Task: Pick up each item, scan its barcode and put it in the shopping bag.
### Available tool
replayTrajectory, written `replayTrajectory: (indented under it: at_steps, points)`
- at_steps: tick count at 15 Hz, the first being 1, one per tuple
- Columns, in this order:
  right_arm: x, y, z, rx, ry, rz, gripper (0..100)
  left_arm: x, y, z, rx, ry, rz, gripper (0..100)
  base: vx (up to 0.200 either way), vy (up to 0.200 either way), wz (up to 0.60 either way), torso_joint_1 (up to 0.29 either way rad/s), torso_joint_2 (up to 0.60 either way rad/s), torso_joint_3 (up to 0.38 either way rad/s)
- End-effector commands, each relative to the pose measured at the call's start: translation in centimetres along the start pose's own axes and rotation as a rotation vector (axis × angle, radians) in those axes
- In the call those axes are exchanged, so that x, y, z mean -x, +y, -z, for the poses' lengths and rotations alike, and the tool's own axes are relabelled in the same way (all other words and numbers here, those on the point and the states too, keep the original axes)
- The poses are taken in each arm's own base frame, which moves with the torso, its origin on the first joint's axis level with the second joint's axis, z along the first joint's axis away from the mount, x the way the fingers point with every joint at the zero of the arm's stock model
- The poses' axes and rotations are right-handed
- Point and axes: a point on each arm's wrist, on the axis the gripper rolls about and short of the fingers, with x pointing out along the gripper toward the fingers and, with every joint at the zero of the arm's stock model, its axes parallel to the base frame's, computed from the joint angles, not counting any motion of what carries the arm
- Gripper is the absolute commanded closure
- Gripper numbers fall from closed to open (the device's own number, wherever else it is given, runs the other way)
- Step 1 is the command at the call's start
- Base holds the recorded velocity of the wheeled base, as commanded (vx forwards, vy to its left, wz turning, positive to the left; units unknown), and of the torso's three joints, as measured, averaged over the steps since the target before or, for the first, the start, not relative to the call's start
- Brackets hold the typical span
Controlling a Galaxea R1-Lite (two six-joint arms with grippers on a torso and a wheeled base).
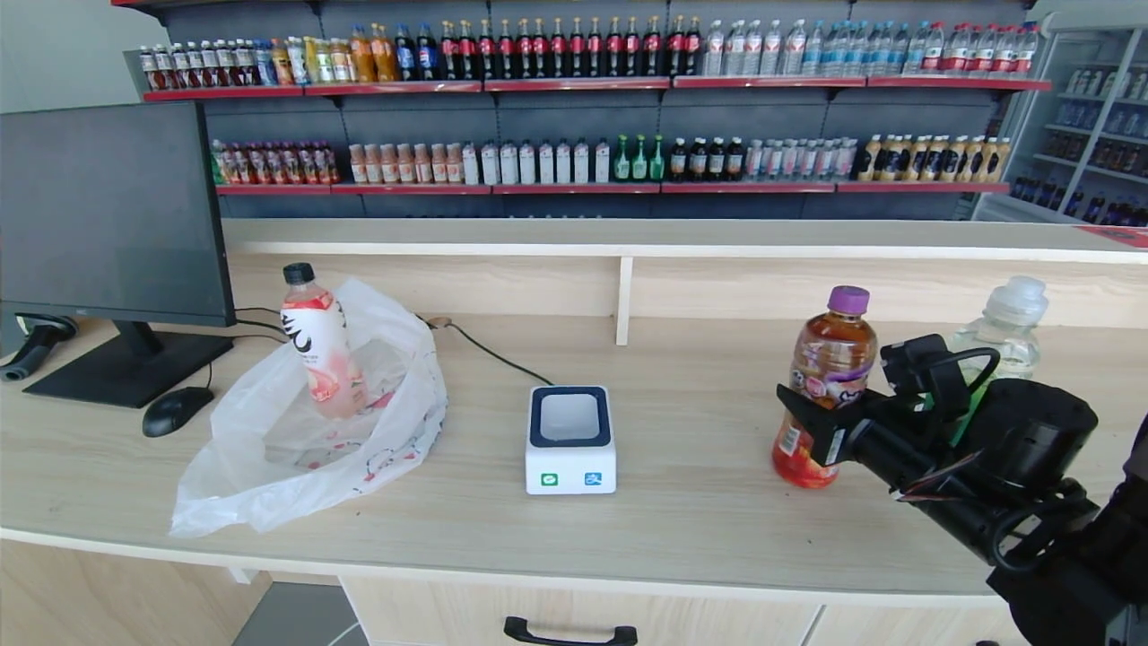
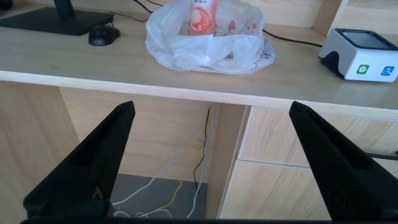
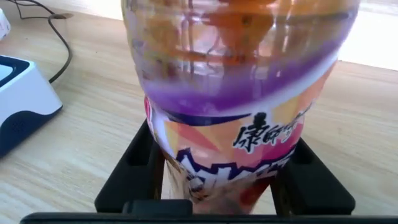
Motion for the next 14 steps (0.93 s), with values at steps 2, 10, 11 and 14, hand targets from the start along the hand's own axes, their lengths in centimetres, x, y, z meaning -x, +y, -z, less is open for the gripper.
replayTrajectory:
  at_steps: [2,10,11,14]
  points:
    - [0.2,0.0,-0.5,0.0,-0.02,0.001,100,0.0,0.0,0.0,0.0,-0.001,0.0,0,0.0,0.0,0.0,0.0,0.0,0.0]
    - [1.6,-0.4,-1.6,-0.009,-0.045,0.016,100,0.0,0.0,0.0,0.0,-0.002,0.0,0,0.0,0.0,0.0,0.0,0.0,0.0]
    - [1.7,-0.4,-1.8,-0.008,-0.053,0.016,100,0.0,0.0,0.0,0.0,-0.001,0.0,0,0.0,0.0,0.0,0.0,0.0,0.0]
    - [1.9,-0.3,-2.3,-0.007,-0.074,0.014,100,0.0,0.0,0.0,0.0,-0.001,0.0,0,0.0,0.0,0.0,0.0,0.0,0.0]
